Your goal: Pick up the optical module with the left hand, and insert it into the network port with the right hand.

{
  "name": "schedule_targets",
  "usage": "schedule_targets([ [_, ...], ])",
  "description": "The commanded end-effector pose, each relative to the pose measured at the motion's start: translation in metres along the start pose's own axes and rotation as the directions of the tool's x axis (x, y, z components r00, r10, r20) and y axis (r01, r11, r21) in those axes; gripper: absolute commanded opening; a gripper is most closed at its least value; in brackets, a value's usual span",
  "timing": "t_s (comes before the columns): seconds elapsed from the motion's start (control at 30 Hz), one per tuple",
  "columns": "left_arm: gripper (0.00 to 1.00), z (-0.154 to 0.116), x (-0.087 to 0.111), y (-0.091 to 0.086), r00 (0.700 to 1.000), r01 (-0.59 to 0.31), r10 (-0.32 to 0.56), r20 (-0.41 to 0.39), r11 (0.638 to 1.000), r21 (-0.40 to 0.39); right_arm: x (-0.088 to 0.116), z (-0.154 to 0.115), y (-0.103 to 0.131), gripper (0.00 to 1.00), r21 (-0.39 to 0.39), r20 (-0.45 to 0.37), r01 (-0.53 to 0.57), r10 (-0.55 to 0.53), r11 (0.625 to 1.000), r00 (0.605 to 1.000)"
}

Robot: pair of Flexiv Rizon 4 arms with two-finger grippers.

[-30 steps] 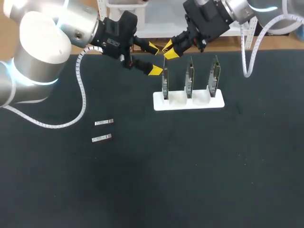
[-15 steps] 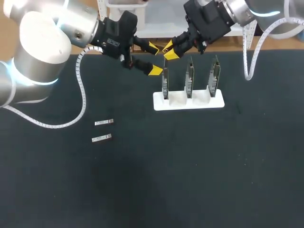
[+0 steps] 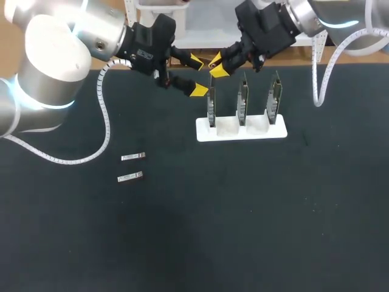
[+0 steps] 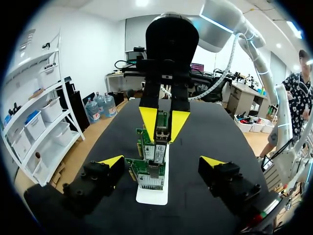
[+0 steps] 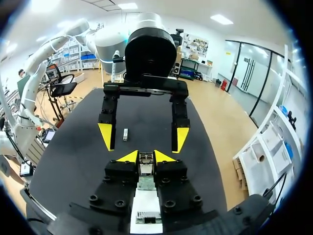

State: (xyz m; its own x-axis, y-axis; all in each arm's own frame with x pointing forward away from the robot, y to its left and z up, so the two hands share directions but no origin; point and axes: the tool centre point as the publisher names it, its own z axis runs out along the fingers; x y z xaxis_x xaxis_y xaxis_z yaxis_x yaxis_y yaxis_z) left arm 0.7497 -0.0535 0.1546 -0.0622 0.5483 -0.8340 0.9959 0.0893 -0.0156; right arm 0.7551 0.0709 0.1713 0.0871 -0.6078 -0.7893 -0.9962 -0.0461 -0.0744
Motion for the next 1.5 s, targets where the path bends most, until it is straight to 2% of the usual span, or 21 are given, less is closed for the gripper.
schedule_targets([
  [0.03,1.0,0.0007,-0.0012,0.0014,1.0,0.002,-0.002,-0.006,1.0,0.002,-0.0006,-0.0007,-0.0007,0.0,0.001,-0.002,0.01,-0.01,1.0,1.0],
  [1.5,1.0,0.0007,-0.0012,0.0014,1.0,0.002,-0.002,-0.006,1.0,0.002,0.0018,0.0027,-0.0091,0.0,-0.012,-0.022,0.041,-0.042,0.999,0.999],
])
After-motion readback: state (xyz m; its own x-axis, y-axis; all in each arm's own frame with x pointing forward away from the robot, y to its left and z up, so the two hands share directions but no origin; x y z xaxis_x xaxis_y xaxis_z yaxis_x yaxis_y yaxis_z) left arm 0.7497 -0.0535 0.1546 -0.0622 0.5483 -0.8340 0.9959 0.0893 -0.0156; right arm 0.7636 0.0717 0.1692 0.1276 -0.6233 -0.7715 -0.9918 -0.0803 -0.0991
